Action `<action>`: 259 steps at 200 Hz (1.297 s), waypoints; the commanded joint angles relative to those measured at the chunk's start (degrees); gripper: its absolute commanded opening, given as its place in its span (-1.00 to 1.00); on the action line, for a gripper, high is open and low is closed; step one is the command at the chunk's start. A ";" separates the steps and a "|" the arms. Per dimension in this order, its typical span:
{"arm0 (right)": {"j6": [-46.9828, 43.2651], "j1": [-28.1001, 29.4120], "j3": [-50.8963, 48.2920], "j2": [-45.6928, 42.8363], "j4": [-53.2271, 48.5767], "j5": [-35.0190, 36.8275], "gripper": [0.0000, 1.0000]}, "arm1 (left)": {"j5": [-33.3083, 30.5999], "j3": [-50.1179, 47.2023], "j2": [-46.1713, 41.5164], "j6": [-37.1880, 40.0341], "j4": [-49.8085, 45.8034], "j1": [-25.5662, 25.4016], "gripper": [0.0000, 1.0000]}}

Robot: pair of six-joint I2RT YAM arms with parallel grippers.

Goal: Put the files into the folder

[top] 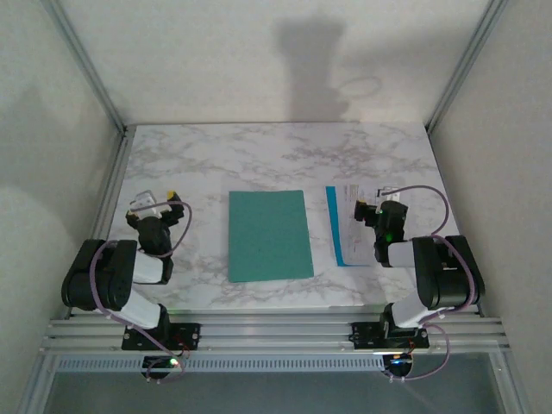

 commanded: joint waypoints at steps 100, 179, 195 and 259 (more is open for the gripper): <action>0.31 0.19 0.89 0.26 1.77 1.56 0.98 | 0.41 0.38 0.12 0.79 1.64 -0.17 0.99; 3.62 0.36 9.30 -14.22 -17.48 7.65 0.97 | -9.87 11.98 -8.20 3.71 -21.74 -5.34 0.99; 8.20 0.86 12.86 -21.49 -19.54 8.21 0.97 | -15.61 13.69 -12.48 3.74 -19.56 -8.87 0.99; 45.31 -2.82 43.64 -13.92 -86.06 3.28 0.81 | -0.74 49.47 -4.74 -38.67 -86.30 -4.58 0.96</action>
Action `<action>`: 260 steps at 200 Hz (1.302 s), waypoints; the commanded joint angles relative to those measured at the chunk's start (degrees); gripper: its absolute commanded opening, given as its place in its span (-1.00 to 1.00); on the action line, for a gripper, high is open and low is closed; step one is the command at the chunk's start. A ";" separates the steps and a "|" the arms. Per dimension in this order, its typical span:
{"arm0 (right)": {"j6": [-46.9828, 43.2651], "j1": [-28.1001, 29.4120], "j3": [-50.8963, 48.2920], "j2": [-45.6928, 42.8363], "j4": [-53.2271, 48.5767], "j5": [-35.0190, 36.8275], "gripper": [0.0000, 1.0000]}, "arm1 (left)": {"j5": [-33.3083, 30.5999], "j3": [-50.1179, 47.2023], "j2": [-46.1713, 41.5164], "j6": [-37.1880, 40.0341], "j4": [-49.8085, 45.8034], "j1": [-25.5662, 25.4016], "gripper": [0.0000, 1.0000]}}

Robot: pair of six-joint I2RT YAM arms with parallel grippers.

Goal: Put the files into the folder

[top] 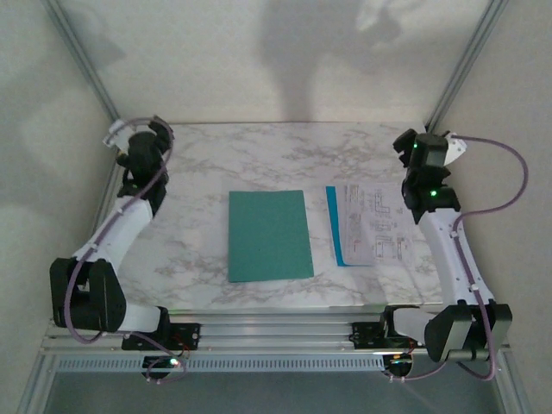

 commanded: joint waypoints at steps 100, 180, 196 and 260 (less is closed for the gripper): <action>2.52 21.69 -7.36 13.38 -14.68 -31.87 0.52 | 33.14 -18.14 2.12 -11.61 -19.02 -18.39 0.29; 3.09 22.47 -4.49 25.71 -11.91 -41.44 0.45 | 36.27 -19.26 9.23 -10.57 -16.27 -20.70 0.08; 3.43 22.55 -4.41 26.59 -11.38 -42.34 0.44 | 35.81 -18.85 10.64 -10.31 -16.26 -20.78 0.05; 3.82 22.56 -2.95 31.08 -10.29 -45.21 0.44 | 32.92 -14.19 16.26 -9.87 -15.05 -20.70 -0.24</action>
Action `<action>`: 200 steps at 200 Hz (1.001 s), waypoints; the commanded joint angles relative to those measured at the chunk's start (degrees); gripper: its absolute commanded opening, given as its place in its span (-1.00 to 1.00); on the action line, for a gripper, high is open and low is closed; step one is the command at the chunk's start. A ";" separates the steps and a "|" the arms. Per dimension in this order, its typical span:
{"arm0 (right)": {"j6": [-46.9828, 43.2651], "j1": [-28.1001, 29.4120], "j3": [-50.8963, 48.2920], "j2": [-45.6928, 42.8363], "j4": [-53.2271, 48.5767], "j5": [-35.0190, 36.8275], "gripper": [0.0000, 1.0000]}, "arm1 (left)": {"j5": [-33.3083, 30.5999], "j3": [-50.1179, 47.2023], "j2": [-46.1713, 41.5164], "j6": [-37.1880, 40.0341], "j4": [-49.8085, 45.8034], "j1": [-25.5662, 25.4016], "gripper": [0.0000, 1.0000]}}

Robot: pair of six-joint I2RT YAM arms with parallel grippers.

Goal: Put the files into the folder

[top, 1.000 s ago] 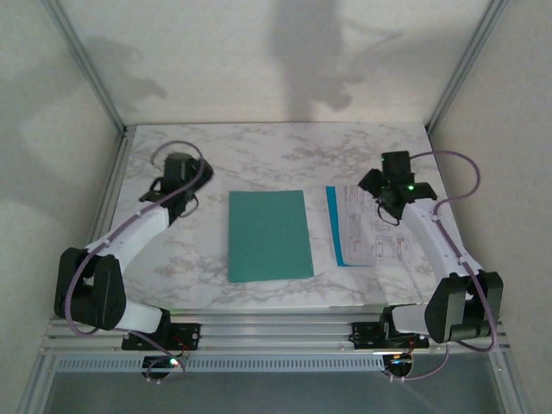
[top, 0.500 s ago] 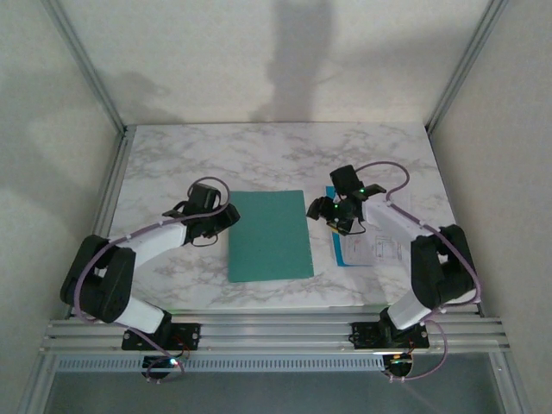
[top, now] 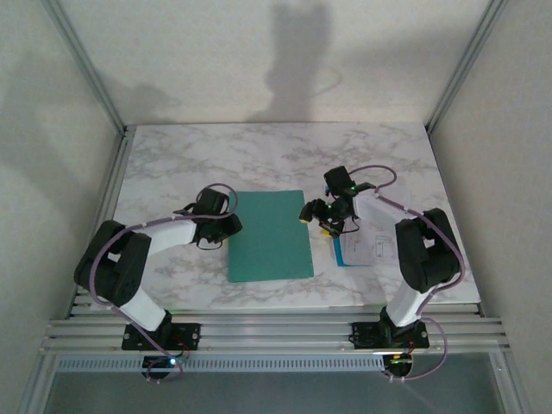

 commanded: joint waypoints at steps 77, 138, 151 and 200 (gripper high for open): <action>1.60 0.44 3.91 5.19 2.39 -4.66 0.43 | -2.62 10.14 9.61 1.49 2.42 -0.02 -0.32; 1.73 0.55 4.56 7.42 3.22 -5.04 0.42 | -4.09 12.99 11.31 4.49 0.63 0.71 -0.29; 1.72 0.55 4.82 7.71 3.23 -5.19 0.42 | -4.09 13.87 11.90 4.75 0.31 0.90 -0.28; 1.68 0.63 4.80 8.34 3.08 -4.70 0.41 | -4.18 14.70 12.39 4.77 -0.05 0.88 -0.27</action>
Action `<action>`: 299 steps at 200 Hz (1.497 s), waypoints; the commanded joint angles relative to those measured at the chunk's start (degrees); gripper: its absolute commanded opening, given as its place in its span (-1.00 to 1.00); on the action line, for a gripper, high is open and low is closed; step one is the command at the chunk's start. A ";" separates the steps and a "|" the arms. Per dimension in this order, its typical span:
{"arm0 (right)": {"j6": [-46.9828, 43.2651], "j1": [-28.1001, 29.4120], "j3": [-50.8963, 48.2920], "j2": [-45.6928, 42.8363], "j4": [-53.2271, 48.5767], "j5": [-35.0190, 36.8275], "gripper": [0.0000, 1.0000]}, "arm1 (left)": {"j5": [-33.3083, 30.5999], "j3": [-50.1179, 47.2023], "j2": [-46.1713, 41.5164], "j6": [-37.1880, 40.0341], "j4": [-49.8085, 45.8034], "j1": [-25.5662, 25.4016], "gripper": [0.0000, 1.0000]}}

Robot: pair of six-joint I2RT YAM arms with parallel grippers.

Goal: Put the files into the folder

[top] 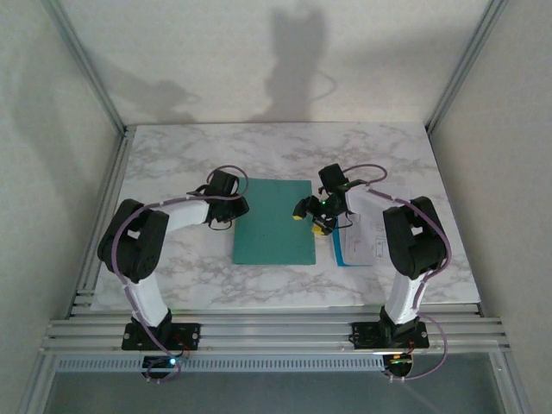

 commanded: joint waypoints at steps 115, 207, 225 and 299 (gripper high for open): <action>-0.22 1.05 -0.68 1.96 -3.97 4.35 0.35 | -2.76 0.10 -7.31 -5.88 -7.50 0.20 0.15; 4.49 3.74 -0.20 4.05 -5.86 9.54 0.30 | 3.11 -20.92 -29.88 -56.27 -4.07 -11.29 0.36; 5.09 4.08 -0.02 4.35 -6.28 9.99 0.29 | 0.21 -25.70 -33.73 -66.03 0.00 -15.27 0.38; 4.59 4.03 0.35 5.19 -7.94 9.59 0.28 | -10.82 -34.10 -32.13 -83.09 16.11 -26.06 0.39</action>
